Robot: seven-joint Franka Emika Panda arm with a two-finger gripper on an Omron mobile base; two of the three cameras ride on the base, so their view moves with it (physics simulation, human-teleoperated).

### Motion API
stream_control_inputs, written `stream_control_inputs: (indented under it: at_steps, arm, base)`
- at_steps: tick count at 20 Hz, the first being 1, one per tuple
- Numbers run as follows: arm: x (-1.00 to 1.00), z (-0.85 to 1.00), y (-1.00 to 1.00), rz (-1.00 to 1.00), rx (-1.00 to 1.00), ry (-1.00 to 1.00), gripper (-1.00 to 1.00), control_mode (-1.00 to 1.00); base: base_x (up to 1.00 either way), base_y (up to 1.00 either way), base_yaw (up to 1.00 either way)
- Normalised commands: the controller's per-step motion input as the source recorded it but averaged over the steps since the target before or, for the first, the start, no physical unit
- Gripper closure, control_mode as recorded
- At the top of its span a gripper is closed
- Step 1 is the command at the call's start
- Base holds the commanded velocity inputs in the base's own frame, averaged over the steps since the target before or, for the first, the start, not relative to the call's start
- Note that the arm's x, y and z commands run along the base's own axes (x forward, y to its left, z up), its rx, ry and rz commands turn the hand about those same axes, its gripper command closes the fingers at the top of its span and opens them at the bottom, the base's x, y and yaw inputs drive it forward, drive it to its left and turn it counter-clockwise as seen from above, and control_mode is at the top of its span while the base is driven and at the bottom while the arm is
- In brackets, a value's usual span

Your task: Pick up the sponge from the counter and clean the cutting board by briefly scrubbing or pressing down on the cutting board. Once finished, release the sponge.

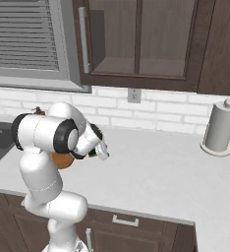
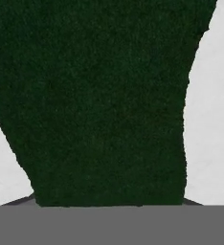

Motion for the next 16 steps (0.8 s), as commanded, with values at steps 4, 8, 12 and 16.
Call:
stream_control_inputs:
  at_steps: [4,8,12,16]
  arm:
    - [-0.01,-0.06,-0.24,-0.05,0.19,0.13,1.0,-1.0]
    - [0.07,-0.3,-0.18,-0.01,0.25,0.26,1.0,-1.0]
    - [0.0,-0.65,-0.16,0.0,0.29,0.11,1.0,-1.0]
    - [0.0,-0.79,-0.02,0.0,0.13,0.01,-1.0,-1.0]
  base:
    - [0.0,0.0,0.0]
    - [0.0,0.0,0.0]
    - [0.0,0.0,0.0]
    - [0.0,0.0,0.0]
